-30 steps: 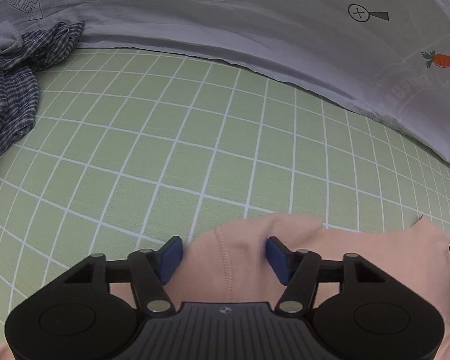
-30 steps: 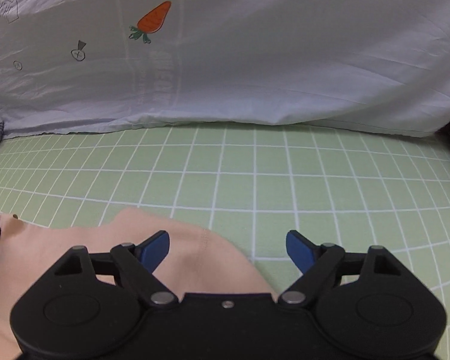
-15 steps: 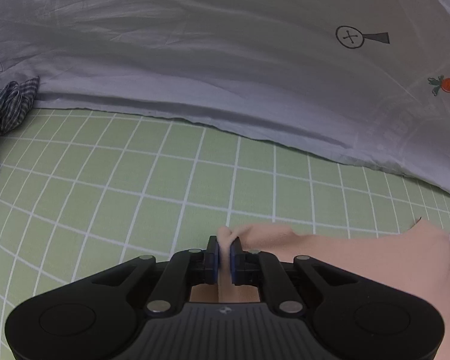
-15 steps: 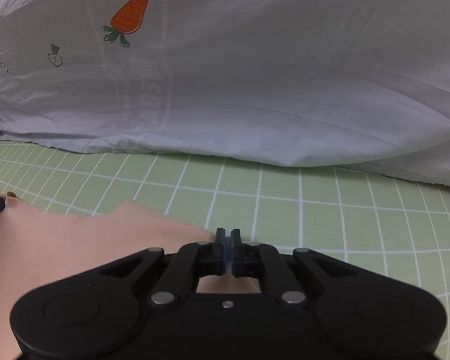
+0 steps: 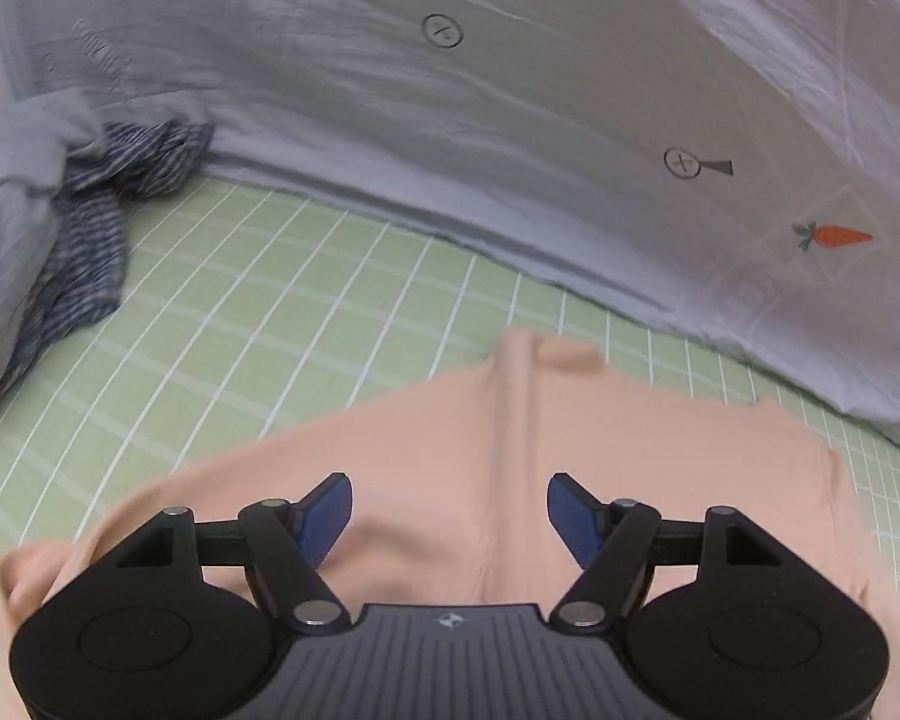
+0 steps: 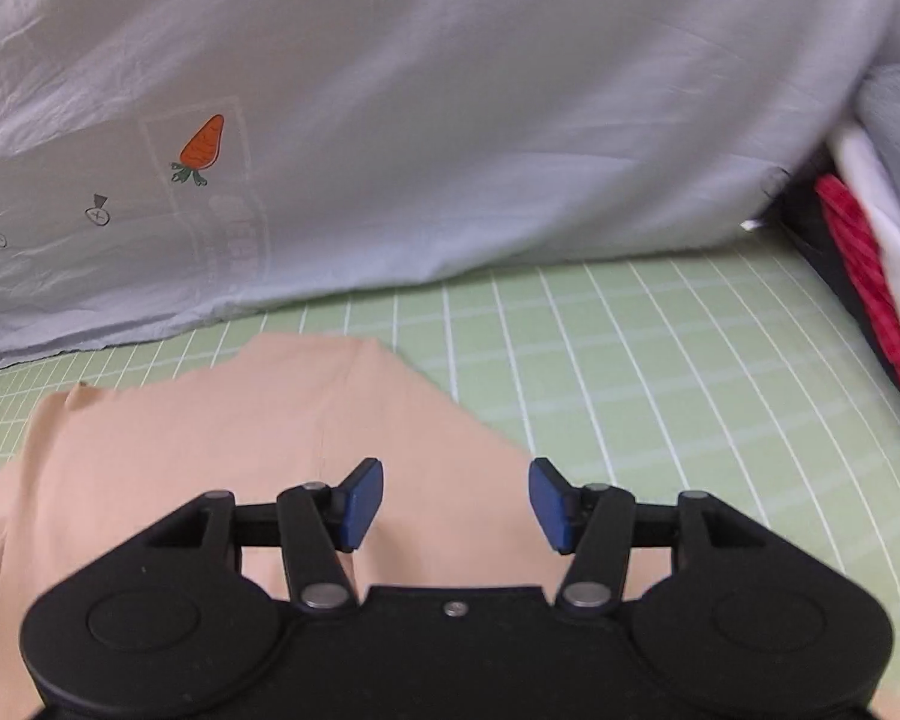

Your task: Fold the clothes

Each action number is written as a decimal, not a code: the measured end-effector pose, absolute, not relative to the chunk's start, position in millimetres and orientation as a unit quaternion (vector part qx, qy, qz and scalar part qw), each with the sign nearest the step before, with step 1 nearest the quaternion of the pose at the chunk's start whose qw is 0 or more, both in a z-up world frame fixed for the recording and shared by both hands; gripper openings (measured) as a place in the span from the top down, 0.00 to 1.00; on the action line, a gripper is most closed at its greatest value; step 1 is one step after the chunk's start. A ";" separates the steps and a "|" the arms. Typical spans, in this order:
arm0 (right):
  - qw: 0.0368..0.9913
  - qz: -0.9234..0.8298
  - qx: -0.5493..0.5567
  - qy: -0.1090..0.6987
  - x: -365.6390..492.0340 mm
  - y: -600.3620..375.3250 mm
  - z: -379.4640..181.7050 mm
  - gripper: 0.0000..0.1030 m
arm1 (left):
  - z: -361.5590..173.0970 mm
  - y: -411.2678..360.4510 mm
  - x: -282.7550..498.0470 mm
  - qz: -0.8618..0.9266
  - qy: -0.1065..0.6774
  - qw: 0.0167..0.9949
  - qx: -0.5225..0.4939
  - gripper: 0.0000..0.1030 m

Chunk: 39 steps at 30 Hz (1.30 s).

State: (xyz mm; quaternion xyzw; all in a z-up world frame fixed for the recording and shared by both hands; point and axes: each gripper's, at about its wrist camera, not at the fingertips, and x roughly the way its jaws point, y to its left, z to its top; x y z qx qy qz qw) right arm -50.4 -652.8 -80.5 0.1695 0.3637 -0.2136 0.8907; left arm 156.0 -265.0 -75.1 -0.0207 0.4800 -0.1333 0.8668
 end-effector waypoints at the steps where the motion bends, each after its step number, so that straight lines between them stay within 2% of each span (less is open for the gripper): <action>1: 0.886 -0.213 0.179 0.371 -72.3 -645.0 -82.5 0.47 | -75.2 -254.3 135.5 -0.130 0.491 0.861 -0.019 0.29; 5: 0.868 -0.212 0.208 0.399 -145.0 -617.7 -93.5 0.48 | -88.0 -227.5 62.8 -0.126 0.539 0.832 -0.017 0.29; 10: 0.859 -0.214 0.197 0.421 -194.1 -591.7 -100.8 0.49 | -108.0 -204.0 -9.3 -0.128 0.582 0.803 -0.031 0.30; 15: 0.851 -0.215 0.185 0.442 -242.0 -566.2 -108.1 0.50 | -115.8 -185.2 -37.4 -0.110 0.598 0.793 -0.023 0.31; 26: 0.860 -0.188 0.102 0.463 -268.9 -535.8 -116.5 0.51 | -119.5 -181.6 -74.6 -0.099 0.605 0.790 0.001 0.31; 32: 0.879 -0.158 0.050 0.446 -261.8 -516.9 -114.6 0.65 | -120.7 -189.1 -85.8 -0.096 0.598 0.795 0.030 0.31; 34: 0.880 -0.153 0.053 0.447 -257.8 -515.2 -116.6 0.75 | -120.9 -191.0 -88.6 -0.097 0.597 0.796 0.037 0.30; 39: 0.885 -0.150 0.082 0.433 -252.2 -513.6 -115.0 0.75 | -120.7 -187.1 -90.9 -0.103 0.596 0.796 0.031 0.30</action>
